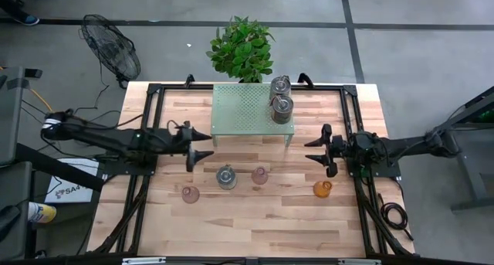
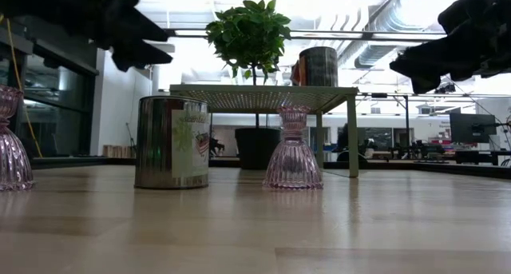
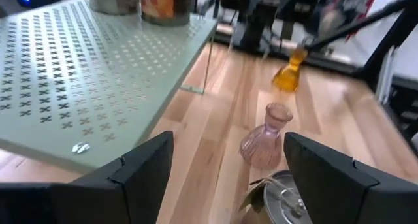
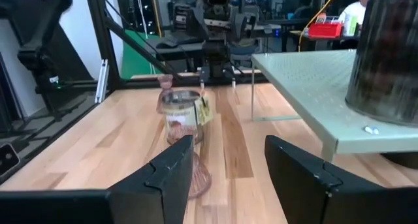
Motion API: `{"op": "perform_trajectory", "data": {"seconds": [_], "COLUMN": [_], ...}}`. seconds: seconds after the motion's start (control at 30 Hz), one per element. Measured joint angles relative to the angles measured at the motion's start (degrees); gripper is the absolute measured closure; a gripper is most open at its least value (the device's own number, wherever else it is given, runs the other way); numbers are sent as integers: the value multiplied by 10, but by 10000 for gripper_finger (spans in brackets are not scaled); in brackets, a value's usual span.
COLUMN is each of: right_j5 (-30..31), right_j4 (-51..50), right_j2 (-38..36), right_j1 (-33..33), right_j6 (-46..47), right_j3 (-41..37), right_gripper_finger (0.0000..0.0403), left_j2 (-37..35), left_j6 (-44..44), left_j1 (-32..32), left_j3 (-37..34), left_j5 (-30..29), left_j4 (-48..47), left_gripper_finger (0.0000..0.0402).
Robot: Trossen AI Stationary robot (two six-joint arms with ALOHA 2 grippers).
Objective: Pick & Place candle stick holders
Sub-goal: Put the scented candle on the shelf
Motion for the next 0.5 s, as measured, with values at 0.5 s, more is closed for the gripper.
{"op": "perform_trajectory", "data": {"seconds": [0.5], "right_j5": [36], "right_j4": [-25], "right_j2": [-26], "right_j1": [0], "right_j6": [15], "right_j3": [0], "right_gripper_finger": [217], "left_j2": [202], "left_j6": [-93], "left_j1": [0], "left_j3": [227], "left_j5": [12], "left_j4": [-272], "left_gripper_finger": [115]}}
